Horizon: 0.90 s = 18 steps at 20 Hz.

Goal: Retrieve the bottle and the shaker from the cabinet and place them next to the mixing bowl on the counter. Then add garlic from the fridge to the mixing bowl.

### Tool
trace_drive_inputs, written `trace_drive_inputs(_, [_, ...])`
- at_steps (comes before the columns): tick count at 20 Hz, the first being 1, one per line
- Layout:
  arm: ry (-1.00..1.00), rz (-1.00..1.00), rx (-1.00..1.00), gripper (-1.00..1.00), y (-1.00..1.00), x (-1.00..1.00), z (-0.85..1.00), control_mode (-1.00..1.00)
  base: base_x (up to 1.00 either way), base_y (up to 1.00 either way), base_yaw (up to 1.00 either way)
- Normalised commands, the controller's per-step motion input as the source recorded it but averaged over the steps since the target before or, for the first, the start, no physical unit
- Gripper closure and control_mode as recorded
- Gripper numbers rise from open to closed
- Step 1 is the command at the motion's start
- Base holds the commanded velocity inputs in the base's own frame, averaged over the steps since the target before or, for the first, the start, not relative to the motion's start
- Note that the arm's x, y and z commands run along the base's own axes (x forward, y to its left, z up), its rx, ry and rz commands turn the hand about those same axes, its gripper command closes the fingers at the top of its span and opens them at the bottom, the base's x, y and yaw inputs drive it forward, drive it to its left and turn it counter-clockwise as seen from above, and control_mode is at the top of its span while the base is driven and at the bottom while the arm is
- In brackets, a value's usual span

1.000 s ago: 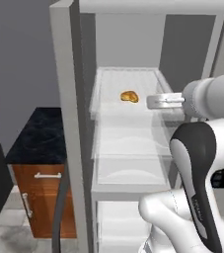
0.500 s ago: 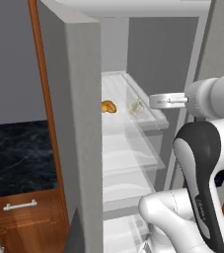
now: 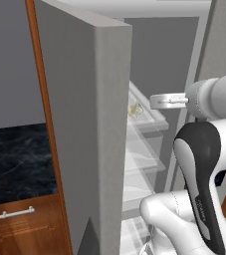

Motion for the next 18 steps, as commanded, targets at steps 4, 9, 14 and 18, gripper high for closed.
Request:
trace_drive_inputs(4, [0.00, 0.00, 0.00, -1.00, 0.00, 0.00, 0.00, 1.00, 0.00, 0.00, 0.00])
trace_drive_inputs(9, [0.00, 0.00, 0.00, -1.00, 0.00, 0.00, 0.00, 1.00, 0.00, 0.00, 0.00])
trace_drive_inputs(14, [0.08, 0.00, -0.02, -1.00, 0.05, 0.16, 0.04, -1.00, 0.00, 0.00, 0.00])
trace_drive_inputs(18, [0.28, 0.00, -0.06, -1.00, 0.00, 0.35, 0.16, -1.00, 0.00, 0.00, 0.00])
